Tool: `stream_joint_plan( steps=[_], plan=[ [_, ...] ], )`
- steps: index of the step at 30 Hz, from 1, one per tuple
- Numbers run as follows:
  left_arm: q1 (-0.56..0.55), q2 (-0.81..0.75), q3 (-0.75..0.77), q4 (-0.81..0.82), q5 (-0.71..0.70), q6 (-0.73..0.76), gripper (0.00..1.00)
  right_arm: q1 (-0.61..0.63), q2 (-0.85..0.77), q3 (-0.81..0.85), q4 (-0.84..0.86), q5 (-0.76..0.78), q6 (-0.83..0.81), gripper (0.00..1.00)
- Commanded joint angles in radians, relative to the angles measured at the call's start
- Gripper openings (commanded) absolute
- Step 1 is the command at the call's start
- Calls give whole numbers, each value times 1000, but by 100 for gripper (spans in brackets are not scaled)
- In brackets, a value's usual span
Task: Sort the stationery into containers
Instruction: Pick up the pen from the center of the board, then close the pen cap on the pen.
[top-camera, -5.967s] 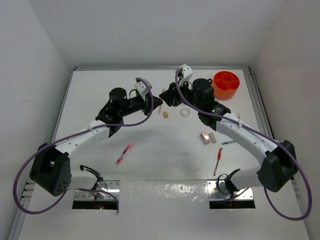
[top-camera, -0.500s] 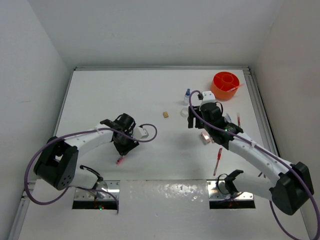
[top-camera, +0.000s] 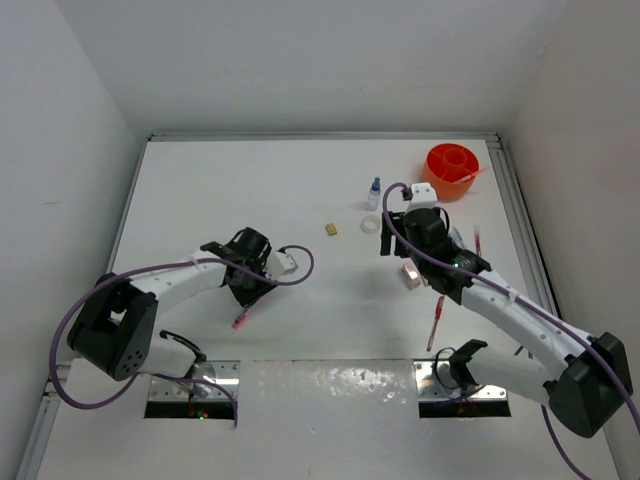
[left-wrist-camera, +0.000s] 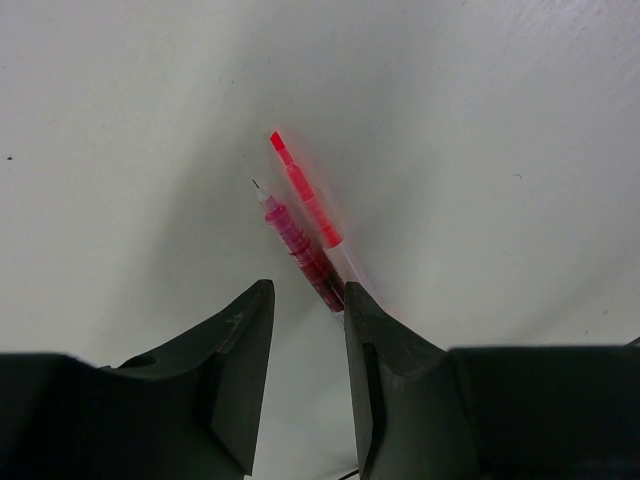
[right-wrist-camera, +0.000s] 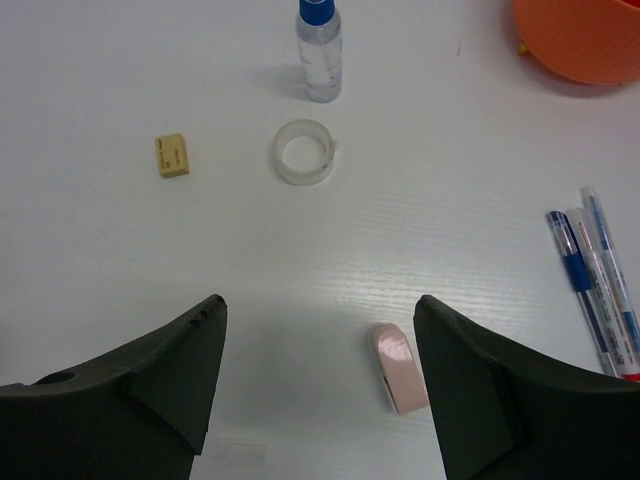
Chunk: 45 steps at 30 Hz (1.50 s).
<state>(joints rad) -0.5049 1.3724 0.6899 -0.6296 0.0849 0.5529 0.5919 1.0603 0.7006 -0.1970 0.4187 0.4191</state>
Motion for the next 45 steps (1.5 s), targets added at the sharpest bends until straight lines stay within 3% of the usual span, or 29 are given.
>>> stream_joint_plan(
  steps=[1, 16, 21, 22, 23, 24, 32, 39, 45],
  plan=[
    [-9, -4, -6, 34, -10, 4, 32, 5, -22, -4, 5, 40, -6, 74],
    [-7, 19, -67, 105, -80, -10, 29, 5, -59, -9, 2, 68, -42, 74],
    [8, 33, -63, 114, -114, -1, 18, 6, -62, -9, 5, 66, -45, 74],
    [8, 34, -64, 110, -108, 4, 14, 3, -62, -12, 7, 65, -43, 74],
    [8, 36, -64, 107, -91, 11, 3, 5, -62, -13, 10, 57, -40, 74],
    [8, 37, -63, 107, -91, 15, 0, 6, -62, -15, 10, 48, -36, 74],
    [20, 27, 135, 70, -91, -39, 0, 14, 3, 34, -166, -63, 12, 75],
    [19, -125, 261, 48, -40, -91, 0, 29, -33, 31, -266, -146, 285, 69],
    [17, -329, 217, 195, 160, -91, 0, 121, 32, 1, -329, -159, 26, 68]
  ],
)
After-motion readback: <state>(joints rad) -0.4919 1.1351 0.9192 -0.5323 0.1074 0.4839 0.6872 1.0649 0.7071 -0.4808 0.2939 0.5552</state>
